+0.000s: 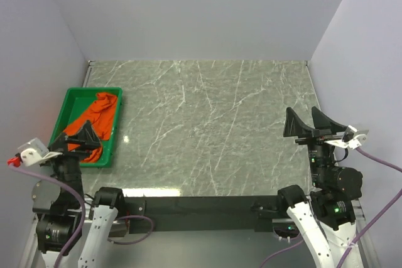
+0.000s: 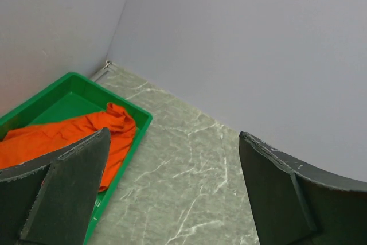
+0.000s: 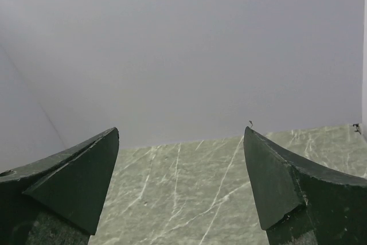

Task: Fold and stack the t-shirts
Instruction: Grab the tshirt from the pile, then move the tshirt to the center of the board

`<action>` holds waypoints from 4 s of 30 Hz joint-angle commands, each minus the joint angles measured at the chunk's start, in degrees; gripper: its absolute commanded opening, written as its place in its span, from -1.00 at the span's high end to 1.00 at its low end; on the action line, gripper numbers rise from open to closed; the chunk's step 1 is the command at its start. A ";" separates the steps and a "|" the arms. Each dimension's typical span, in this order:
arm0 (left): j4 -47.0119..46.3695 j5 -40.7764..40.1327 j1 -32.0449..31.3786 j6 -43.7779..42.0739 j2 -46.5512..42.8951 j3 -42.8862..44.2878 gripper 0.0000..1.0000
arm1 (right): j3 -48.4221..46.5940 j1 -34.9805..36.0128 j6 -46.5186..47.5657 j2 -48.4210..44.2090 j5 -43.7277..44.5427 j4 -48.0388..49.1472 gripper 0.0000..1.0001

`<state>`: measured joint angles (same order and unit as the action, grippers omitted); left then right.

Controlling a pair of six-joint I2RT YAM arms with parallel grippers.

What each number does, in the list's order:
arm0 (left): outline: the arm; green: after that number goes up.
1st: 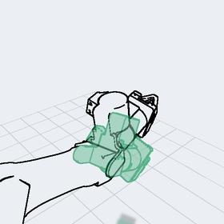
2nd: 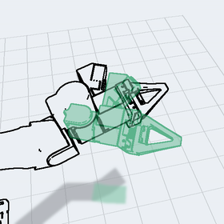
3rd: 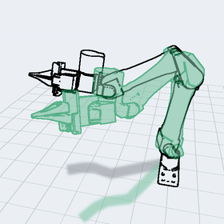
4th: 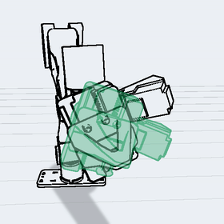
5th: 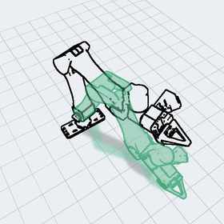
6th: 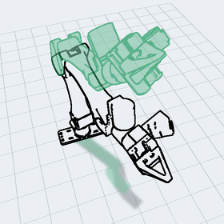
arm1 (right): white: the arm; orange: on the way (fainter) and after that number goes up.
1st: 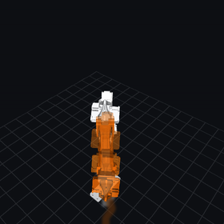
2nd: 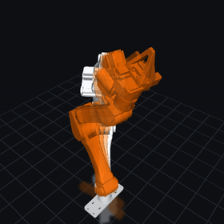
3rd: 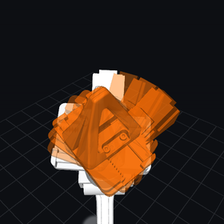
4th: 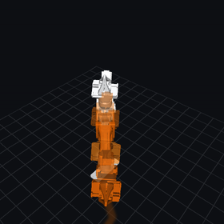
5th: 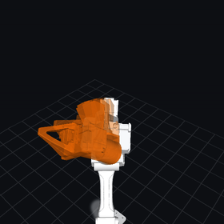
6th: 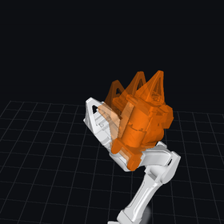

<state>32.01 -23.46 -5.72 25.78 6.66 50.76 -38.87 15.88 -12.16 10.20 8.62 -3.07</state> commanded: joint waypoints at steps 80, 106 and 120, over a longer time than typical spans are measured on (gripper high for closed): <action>-6.00 14.76 -29.00 9.54 70.76 23.25 -0.66 | -5.69 1.96 -9.99 23.10 -16.26 -20.92 -0.97; -25.94 12.83 -40.07 33.19 70.50 -11.04 -0.73 | -18.43 23.85 -6.21 73.64 -13.55 -18.11 -0.31; -27.71 10.11 -41.48 36.44 85.10 -7.35 -0.10 | -29.06 25.43 -4.80 92.10 -15.39 -23.73 -0.22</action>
<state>3.97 -11.88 -46.63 60.90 89.21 42.48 -64.55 40.64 -17.80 100.14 -7.07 -24.88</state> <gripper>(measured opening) 0.574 0.623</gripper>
